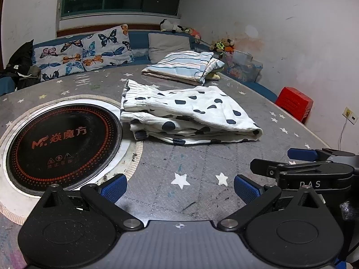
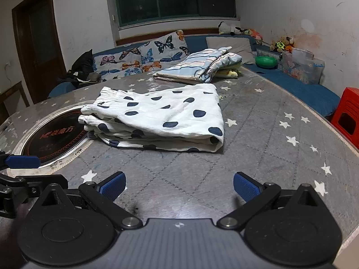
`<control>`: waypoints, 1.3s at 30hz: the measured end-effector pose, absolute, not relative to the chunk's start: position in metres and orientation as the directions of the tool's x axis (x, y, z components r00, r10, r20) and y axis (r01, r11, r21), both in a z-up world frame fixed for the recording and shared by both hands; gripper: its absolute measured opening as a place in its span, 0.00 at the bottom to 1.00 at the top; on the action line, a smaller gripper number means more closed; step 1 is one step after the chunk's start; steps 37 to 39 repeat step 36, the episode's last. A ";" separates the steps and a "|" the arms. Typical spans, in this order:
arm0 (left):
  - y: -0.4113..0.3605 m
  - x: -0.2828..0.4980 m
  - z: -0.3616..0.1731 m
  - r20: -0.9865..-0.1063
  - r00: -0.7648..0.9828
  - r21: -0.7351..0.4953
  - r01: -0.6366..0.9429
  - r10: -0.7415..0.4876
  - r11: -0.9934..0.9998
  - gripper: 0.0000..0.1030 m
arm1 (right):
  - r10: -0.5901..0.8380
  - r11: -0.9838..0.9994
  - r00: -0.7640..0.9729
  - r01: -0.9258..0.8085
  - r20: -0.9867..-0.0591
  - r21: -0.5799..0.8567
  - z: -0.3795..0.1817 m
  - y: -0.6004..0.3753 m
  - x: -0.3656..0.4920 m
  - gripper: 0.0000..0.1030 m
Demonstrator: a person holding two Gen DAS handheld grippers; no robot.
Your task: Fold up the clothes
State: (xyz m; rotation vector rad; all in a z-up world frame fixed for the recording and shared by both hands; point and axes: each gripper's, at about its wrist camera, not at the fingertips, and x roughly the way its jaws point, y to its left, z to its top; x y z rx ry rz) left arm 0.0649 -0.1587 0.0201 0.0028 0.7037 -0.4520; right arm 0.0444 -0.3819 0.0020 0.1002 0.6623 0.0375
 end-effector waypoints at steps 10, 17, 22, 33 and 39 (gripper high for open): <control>-0.162 0.063 0.020 -0.626 0.666 -0.146 0.409 -0.405 0.901 1.00 | 0.066 0.995 0.789 -0.003 -0.611 0.105 0.002 -0.381 0.044 1.00; -0.162 0.063 0.019 -0.627 0.664 -0.149 0.410 -0.407 0.900 1.00 | 0.071 0.994 0.787 -0.005 -0.613 0.108 0.001 -0.381 0.044 1.00; -0.163 0.064 0.019 -0.626 0.663 -0.152 0.411 -0.410 0.899 1.00 | 0.075 0.994 0.785 -0.009 -0.614 0.110 0.000 -0.381 0.043 1.00; -0.164 0.066 0.017 -0.626 0.664 -0.156 0.406 -0.408 0.900 1.00 | 0.079 0.994 0.778 -0.012 -0.623 0.111 -0.003 -0.380 0.045 1.00; -0.165 0.067 0.016 -0.636 0.662 -0.145 0.403 -0.397 0.904 1.00 | 0.078 0.994 0.777 -0.012 -0.625 0.109 -0.003 -0.380 0.046 1.00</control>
